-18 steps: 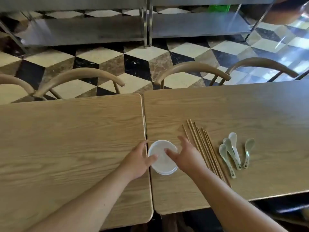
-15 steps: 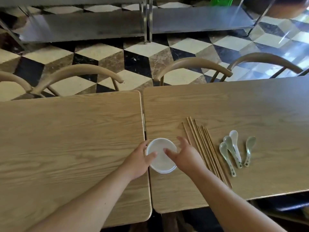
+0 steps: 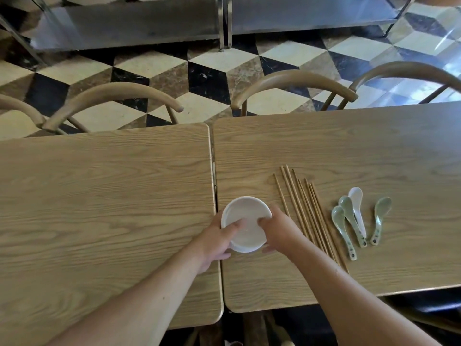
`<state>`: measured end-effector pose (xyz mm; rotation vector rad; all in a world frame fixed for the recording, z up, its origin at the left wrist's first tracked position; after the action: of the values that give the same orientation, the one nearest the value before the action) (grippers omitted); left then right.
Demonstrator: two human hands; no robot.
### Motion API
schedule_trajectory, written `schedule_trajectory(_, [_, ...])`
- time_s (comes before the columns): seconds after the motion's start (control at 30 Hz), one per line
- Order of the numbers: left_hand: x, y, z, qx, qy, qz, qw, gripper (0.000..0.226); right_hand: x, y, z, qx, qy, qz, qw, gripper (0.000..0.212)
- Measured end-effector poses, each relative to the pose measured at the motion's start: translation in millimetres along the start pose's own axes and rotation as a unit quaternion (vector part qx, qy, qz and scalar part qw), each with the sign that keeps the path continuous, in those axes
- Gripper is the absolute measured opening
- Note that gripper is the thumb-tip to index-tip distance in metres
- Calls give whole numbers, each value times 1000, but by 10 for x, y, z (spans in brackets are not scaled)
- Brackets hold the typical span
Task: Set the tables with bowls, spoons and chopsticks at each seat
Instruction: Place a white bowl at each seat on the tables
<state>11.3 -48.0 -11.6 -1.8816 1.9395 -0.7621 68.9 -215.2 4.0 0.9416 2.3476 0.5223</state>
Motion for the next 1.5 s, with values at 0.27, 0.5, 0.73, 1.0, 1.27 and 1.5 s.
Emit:
schedule_trajectory(0.27, [-39,30,47,-10,-11,-58,998,96,-134,-93,-48,23,82,215,973,23])
schedule_trajectory(0.5, [-57,-17,31,-4,-8,-31,999,39,-110,-176,-16,35,100,271,957,25])
schedule_trajectory(0.73, [-283,175,-17,-29,-18,12,999,42,139,-80,-62,46,133,243,960,29])
schedule_trajectory(1.0, [-1137,395,-567,-16,-45,-30,998,37,807,603,-169,19,211,207,955,35])
schedule_trajectory(1.27, [-2458,945,-1260,52,-71,-123,988,43,2023,1478,-473,-7,275,237,932,65])
schedule_trajectory(1.5, [-3712,1499,-1929,78,-89,-176,977,38,3414,2029,-828,-32,255,255,932,42])
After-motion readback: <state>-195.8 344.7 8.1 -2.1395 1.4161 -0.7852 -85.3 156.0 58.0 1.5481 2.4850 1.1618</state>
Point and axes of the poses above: each hand's wrist, its own z-axis towards the middle knuckle, its own x-axis out of the palm, y = z × x, the point moved 1 cm from there along z, towards the middle knuckle, and after that the axes turned 7 degrees about y, right-handed, at the moved point
